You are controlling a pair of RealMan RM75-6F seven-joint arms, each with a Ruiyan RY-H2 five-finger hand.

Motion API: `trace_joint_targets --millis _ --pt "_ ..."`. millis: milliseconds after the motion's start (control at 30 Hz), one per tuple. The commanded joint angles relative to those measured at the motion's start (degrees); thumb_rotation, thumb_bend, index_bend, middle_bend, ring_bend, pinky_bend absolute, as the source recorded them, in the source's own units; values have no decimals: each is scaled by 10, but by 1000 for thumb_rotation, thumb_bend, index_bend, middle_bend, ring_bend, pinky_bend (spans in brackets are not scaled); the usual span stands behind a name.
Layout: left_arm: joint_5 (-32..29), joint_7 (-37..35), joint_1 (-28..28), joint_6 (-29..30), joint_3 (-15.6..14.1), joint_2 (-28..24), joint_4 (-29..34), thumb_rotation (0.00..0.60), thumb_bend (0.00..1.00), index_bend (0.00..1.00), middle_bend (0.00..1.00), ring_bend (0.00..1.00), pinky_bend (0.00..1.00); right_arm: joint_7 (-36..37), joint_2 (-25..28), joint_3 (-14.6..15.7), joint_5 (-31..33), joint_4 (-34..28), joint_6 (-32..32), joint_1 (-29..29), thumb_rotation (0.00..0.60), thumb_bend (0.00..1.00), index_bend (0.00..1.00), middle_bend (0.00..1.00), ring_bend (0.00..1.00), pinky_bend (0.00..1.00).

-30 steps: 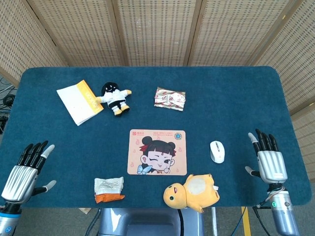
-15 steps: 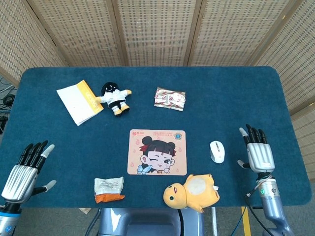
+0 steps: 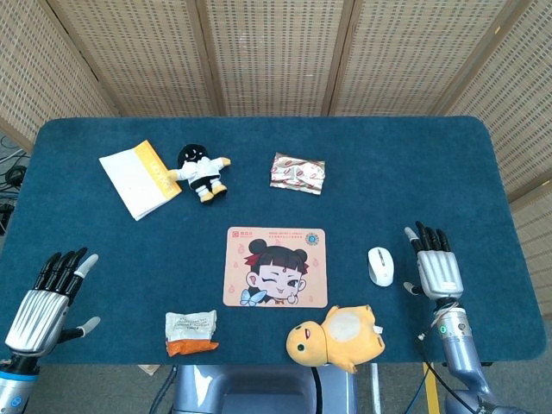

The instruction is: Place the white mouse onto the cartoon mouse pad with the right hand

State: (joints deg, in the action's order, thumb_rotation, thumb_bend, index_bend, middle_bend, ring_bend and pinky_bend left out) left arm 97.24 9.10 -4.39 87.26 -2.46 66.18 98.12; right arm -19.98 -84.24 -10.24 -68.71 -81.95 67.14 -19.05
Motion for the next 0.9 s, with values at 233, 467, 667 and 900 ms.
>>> trace_joint_targets --millis 233,467,667,900 --pt "-1 -1 -2 -5 -1 2 -2 600 54 0 0 0 0 -8 -17 -4 17 24 -16 -16 600 0 0 0 0 0" --pt "-9 -3 -4 -9 2 2 -4 600 54 0 0 0 0 -8 -28 -8 31 54 -30 -29 600 0 0 0 0 0" --pt "-12 1 -6 -13 2 5 -5 600 54 0 0 0 0 -3 -34 -10 39 77 -39 -36 600 0 0 0 0 0" --pt "-11 8 -6 -15 0 8 -6 600 54 0 0 0 0 5 -45 -5 39 91 -44 -41 600 0 0 0 0 0"
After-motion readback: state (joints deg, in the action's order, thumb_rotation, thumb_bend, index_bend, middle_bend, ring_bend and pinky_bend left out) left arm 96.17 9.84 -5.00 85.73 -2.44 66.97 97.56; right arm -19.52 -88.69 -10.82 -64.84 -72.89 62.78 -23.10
